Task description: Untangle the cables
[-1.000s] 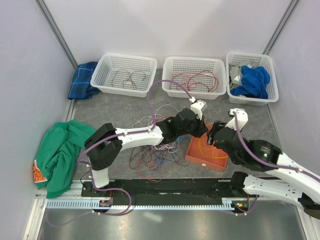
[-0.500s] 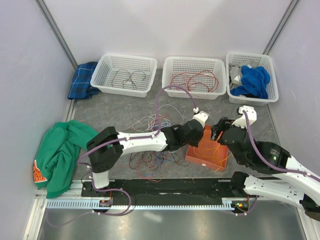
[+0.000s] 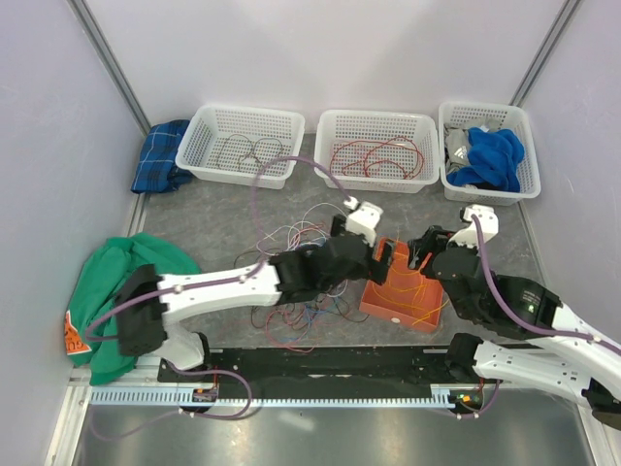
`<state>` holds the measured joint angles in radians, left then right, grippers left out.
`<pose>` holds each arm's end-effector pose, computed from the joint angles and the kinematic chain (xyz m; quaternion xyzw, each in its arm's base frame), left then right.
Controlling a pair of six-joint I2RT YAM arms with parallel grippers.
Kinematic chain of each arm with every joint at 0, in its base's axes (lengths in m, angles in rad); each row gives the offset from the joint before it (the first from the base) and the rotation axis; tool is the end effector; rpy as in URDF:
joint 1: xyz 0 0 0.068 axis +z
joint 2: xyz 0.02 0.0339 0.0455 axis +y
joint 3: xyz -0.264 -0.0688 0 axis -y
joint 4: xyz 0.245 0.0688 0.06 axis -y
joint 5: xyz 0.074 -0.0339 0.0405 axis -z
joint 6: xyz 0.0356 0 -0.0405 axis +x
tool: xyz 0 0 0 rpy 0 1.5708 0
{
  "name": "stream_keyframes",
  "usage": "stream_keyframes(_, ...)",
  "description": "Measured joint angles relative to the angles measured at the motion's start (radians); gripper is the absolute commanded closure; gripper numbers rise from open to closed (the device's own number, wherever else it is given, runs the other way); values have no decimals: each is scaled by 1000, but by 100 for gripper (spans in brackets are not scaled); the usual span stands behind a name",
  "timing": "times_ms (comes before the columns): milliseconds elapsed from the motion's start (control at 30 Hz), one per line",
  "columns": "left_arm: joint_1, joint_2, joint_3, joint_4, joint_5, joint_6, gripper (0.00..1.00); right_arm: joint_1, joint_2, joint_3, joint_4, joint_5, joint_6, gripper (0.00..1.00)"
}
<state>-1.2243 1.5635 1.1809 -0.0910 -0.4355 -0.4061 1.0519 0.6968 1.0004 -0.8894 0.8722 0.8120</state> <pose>0.1372 -0.3357 0.2932 0.2280 0.8092 -0.2442 0.4833 0.0803 0.0856 0.3599 0.1027 0.8168 0.1221 0.5543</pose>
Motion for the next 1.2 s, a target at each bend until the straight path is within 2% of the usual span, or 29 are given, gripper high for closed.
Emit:
stream_keyframes(167,27,-250,-97,13,-108,-16,0,0,15,-77,80,-29,-24,34)
stream_keyframes(367,251,-430,-283,-56,-78,-138,0,0,55,-194,219,-123,-66,34)
stream_keyframes(633,412,-540,-509,-197,-14,-287,0,0,123,-234,343,-193,-107,34)
stream_keyframes(833,445,-557,-543,-215,13,-353,4,0,134,-259,394,-216,-119,34)
stream_keyframes(967,447,-529,-544,-215,26,-367,22,0,132,-275,408,-222,-121,34)
stream_keyframes(1000,449,-520,-544,-215,29,-368,34,0,131,-278,410,-222,-121,34)
stream_keyframes(1067,450,-512,-544,-215,37,-372,49,0,127,-284,410,-222,-121,34)
stream_keyframes(1100,451,-512,-546,-214,43,-373,64,0,124,-286,411,-222,-121,34)
stream_keyframes(1167,451,-516,-554,-212,54,-378,79,0,116,-290,410,-222,-121,34)
stream_keyframes(1200,451,-522,-563,-209,60,-376,92,0,114,-291,411,-222,-121,35)
